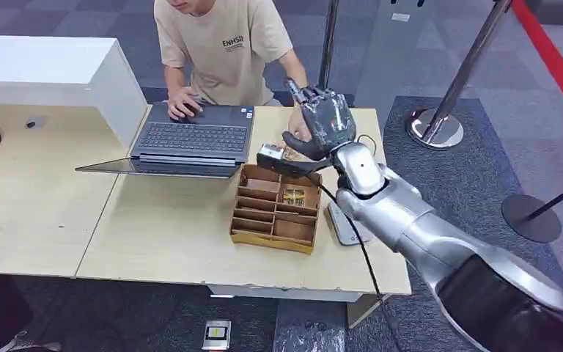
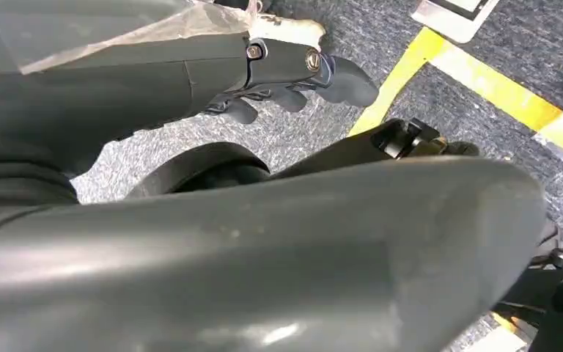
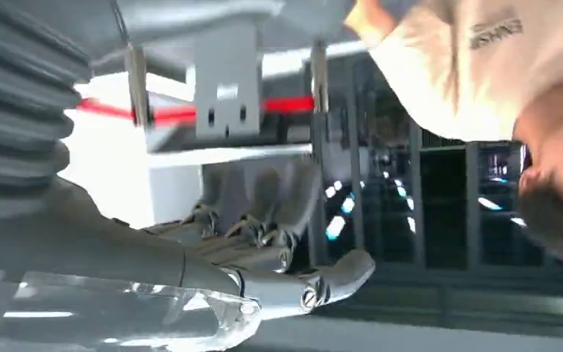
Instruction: Pass the card to the sensor for recognition and then transmit it.
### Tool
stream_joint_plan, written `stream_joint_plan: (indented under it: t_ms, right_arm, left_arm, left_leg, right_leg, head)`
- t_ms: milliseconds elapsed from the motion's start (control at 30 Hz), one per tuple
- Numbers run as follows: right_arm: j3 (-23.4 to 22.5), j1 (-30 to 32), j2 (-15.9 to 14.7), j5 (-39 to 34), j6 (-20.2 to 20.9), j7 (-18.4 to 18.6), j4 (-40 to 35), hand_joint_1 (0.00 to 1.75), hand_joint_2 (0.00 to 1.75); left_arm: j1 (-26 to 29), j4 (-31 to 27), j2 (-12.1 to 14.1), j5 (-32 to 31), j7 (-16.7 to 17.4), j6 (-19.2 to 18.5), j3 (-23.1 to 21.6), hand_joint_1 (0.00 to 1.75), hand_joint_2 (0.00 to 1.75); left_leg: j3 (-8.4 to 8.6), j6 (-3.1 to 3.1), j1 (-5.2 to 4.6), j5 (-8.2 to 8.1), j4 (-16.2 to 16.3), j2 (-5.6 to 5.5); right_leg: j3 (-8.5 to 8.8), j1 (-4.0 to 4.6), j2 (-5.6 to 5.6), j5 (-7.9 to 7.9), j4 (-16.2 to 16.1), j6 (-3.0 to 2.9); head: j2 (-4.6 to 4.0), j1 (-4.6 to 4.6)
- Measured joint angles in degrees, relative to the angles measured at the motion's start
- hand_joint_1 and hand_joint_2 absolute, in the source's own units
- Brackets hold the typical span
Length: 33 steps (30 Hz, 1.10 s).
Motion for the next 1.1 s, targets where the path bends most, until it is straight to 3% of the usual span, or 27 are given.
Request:
stream_joint_plan:
  t_ms: [200, 367, 400, 433, 467, 500, 533, 833, 1100]
  right_arm:
    - [-4.8, 5.9, -0.1, -11.1, -0.6, -3.6, -5.4, 0.00, 1.75]
    - [-7.0, 13.0, -0.4, -10.5, -0.7, -1.7, -13.2, 0.02, 1.75]
    - [-7.2, 14.2, -0.5, -9.8, -0.6, -1.0, -14.7, 0.19, 1.75]
    - [-7.3, 15.5, -0.6, -9.2, -0.6, -0.3, -16.2, 0.23, 1.75]
    - [-7.4, 16.7, -0.7, -8.6, -0.7, 0.1, -17.9, 0.44, 1.75]
    - [-7.6, 17.8, -0.7, -8.2, -0.7, 0.4, -19.2, 0.84, 1.75]
    - [-7.8, 18.9, -0.9, -7.8, -0.8, 0.6, -20.5, 1.36, 1.75]
    - [-9.0, 24.7, -1.7, -7.4, -2.1, 1.4, -28.7, 1.40, 1.75]
    - [-9.6, 26.3, -2.0, -8.4, -2.4, 0.9, -31.1, 1.26, 1.75]
  left_arm:
    - [0.1, 0.0, 0.0, 1.2, -0.1, 0.5, 0.1, 0.00, 0.00]
    - [0.4, 0.0, 0.0, 2.3, 0.0, 1.3, 0.3, 0.00, 0.00]
    - [0.5, 0.0, 0.0, 2.4, 0.0, 1.4, 0.4, 0.00, 0.00]
    - [0.5, 0.0, 0.0, 2.6, 0.0, 1.6, 0.5, 0.00, 0.00]
    - [0.6, 0.0, 0.0, 2.6, 0.0, 1.8, 0.5, 0.00, 0.00]
    - [0.6, 0.0, 0.0, 2.8, 0.0, 1.8, 0.5, 0.00, 0.00]
    - [0.6, 0.0, 0.0, 2.8, 0.0, 1.9, 0.6, 0.00, 0.00]
    - [0.8, 0.0, 0.0, 3.4, 0.0, 2.4, 0.7, 0.00, 0.00]
    - [0.8, 0.0, 0.0, 3.5, -0.1, 2.6, 0.7, 0.00, 0.00]
  left_leg:
    - [0.01, 0.00, 0.00, 0.00, 0.0, 0.00]
    - [0.01, 0.01, 0.00, -0.02, 0.0, 0.00]
    - [0.01, 0.01, 0.00, -0.02, 0.0, 0.00]
    - [0.01, 0.01, 0.01, -0.02, 0.0, 0.00]
    - [0.01, 0.01, 0.01, -0.02, 0.0, 0.00]
    - [0.01, 0.01, 0.01, -0.02, 0.0, 0.00]
    - [0.01, 0.01, 0.01, -0.02, 0.0, 0.00]
    - [0.01, 0.01, 0.00, -0.01, 0.0, 0.01]
    - [0.01, 0.01, 0.00, -0.01, 0.0, 0.01]
  right_leg:
    - [0.00, 0.00, 0.00, 0.00, 0.0, 0.01]
    - [-0.01, 0.00, 0.00, -0.01, 0.0, 0.00]
    - [-0.01, 0.00, 0.00, -0.01, 0.0, 0.00]
    - [-0.01, 0.01, 0.00, -0.02, 0.0, 0.00]
    - [-0.01, 0.01, 0.00, -0.02, 0.0, 0.00]
    - [-0.01, 0.01, 0.00, -0.02, 0.0, 0.00]
    - [-0.01, 0.01, 0.00, -0.01, 0.0, 0.00]
    - [0.00, 0.00, 0.01, 0.00, 0.0, 0.01]
    - [-0.01, 0.00, 0.01, 0.00, 0.0, 0.00]
  head:
    - [0.00, 0.02]
    - [0.00, 0.00]
    - [0.00, 0.02]
    - [0.00, 0.00]
    - [0.00, 0.02]
    - [0.00, 0.00]
    - [0.00, 0.02]
    - [0.00, 0.00]
    - [0.00, 0.00]
